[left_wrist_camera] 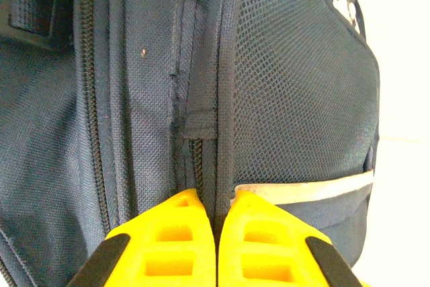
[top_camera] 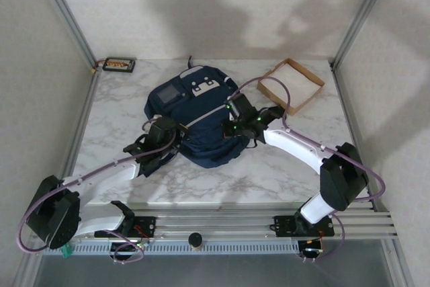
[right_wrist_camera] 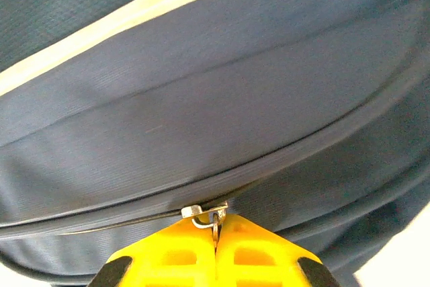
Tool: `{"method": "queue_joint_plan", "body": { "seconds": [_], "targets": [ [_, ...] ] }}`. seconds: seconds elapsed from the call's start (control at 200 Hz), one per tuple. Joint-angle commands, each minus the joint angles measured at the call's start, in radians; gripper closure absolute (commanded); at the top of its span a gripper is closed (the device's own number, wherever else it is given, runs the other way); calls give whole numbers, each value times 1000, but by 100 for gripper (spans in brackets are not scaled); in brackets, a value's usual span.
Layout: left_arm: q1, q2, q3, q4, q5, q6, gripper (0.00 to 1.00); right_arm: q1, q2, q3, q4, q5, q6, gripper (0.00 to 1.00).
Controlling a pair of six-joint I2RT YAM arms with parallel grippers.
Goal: Pack books, pencil case, and school supplies into a backpack
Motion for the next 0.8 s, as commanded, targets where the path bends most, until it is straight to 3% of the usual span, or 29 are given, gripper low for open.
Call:
{"method": "queue_joint_plan", "body": {
  "seconds": [0.0,0.21,0.34,0.446,0.501,0.636,0.791],
  "targets": [
    [144,-49,-18,-173,-131,155,100,-80,-26,33,-98,74,-50,100],
    [342,-6,109,-280,-110,462,100,-47,8,51,-51,-19,-76,100],
    [414,20,159,-237,-9,512,100,30,50,53,26,-102,-38,100],
    [419,-38,144,-198,96,460,59,37,65,45,67,-131,-11,100],
    [418,-80,129,-211,127,408,46,38,59,34,82,-135,-11,100],
    [360,-180,12,-176,205,205,35,40,51,12,88,-125,-20,100],
    [217,-210,-105,-8,221,-24,34,38,53,-5,104,-133,-28,100]
  ]
}}
